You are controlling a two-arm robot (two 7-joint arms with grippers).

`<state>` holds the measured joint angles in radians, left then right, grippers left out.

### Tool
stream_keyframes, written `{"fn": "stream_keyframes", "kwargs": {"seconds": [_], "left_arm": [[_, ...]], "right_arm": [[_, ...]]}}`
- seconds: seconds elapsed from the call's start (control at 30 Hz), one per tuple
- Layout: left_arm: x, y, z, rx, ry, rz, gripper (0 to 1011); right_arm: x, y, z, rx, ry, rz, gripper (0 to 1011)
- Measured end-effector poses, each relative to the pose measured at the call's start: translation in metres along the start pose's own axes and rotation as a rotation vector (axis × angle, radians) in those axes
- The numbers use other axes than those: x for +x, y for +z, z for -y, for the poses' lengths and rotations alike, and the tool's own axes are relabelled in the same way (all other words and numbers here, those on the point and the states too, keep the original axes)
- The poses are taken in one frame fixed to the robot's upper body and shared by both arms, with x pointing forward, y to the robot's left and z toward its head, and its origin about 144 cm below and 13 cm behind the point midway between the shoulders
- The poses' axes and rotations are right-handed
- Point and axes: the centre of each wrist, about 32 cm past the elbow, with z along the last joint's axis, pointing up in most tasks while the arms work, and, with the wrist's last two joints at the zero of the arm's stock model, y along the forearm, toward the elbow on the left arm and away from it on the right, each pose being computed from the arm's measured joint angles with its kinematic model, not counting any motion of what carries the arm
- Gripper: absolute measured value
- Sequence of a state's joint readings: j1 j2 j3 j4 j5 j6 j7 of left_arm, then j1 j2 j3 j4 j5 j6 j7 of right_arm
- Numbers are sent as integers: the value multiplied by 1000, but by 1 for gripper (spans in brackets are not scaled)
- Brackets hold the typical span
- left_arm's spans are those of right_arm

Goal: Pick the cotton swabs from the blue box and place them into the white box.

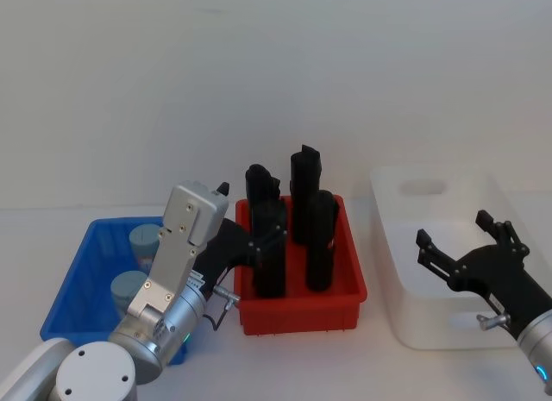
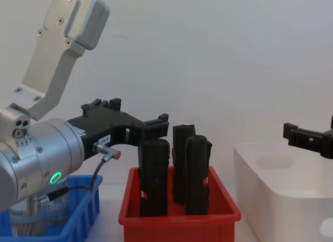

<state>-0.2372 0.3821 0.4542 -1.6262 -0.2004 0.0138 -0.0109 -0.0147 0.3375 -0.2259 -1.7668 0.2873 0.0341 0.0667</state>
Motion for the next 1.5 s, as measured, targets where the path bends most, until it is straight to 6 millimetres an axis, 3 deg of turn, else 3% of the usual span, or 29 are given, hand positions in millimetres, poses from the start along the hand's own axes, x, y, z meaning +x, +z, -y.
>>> {"fn": "stream_keyframes", "kwargs": {"seconds": [1.23,1.5], "left_arm": [[0,0,0,0,0,0,1003],[0,0,0,0,0,0,1004]], "right_arm": [[0,0,0,1,1,0,1002],[2,2,-12,-17,35,-9,1002]]}}
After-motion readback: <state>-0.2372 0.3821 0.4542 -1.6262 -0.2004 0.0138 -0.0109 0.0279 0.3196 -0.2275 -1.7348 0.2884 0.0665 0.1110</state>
